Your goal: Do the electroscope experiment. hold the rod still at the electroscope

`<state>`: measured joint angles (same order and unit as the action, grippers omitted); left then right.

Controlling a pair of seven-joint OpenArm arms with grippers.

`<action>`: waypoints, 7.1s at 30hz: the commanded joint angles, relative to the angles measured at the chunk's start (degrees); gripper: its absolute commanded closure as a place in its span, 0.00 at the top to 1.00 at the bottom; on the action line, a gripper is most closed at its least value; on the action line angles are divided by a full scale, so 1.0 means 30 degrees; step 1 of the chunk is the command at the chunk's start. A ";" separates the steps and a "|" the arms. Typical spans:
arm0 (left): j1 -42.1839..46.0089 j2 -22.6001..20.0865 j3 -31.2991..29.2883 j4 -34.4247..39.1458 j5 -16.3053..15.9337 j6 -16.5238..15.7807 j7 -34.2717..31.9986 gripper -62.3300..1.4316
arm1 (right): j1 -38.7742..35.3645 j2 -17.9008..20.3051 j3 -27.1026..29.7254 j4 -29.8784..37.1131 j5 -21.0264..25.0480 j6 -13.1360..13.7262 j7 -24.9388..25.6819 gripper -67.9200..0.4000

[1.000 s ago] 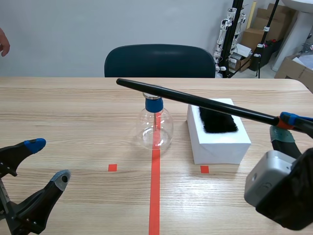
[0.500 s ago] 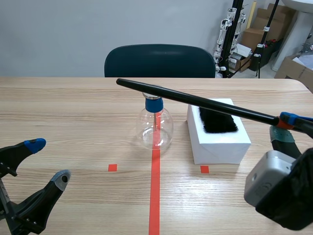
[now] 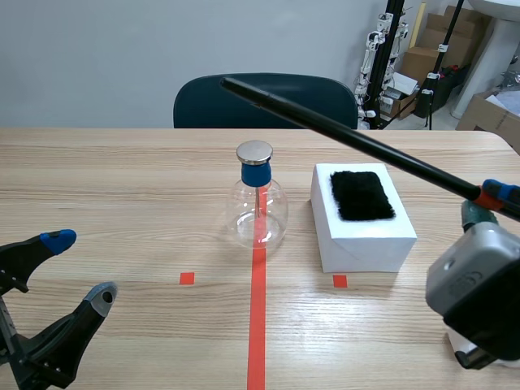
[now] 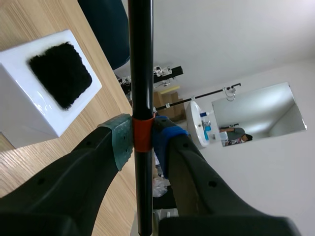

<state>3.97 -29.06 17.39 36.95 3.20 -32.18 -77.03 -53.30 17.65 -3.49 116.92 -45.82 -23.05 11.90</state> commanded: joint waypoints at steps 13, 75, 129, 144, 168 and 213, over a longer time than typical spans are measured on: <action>-0.0058 -0.0124 -0.0124 0.0146 -0.0189 -0.0058 -0.0386 1.00 | 0.3067 0.1552 0.3461 0.0175 0.1872 -0.0758 -0.3534 0.01; -0.0058 -0.0124 -0.0124 0.0146 -0.0189 -0.0058 -0.0386 1.00 | 1.3697 0.1523 -0.2652 -0.7111 -1.2626 0.3009 -0.4838 0.01; -0.0058 -0.0124 -0.0124 0.0146 -0.0189 -0.0058 -0.0386 1.00 | 1.3697 0.1530 -0.2645 -0.7308 -1.2626 0.3140 -0.4830 0.01; -0.0058 -0.0124 -0.0124 0.0146 -0.0189 -0.0058 -0.0386 1.00 | 1.3697 0.1530 -0.2645 -0.7308 -1.2626 0.3140 -0.4823 0.01; -0.0058 -0.0124 -0.0124 0.0146 -0.0189 -0.0058 -0.0386 1.00 | 1.3690 0.1530 -0.2645 -0.7308 -1.2626 0.3140 -0.4707 0.01; -0.0058 -0.0124 -0.0124 0.0146 -0.0189 -0.0058 -0.0386 1.00 | 0.9340 0.1574 0.3053 -0.2208 -0.6164 0.2441 -0.2973 0.01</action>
<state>3.97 -29.06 17.39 36.95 3.20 -32.18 -77.03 -25.04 22.22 4.78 109.01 -65.14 -13.91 2.96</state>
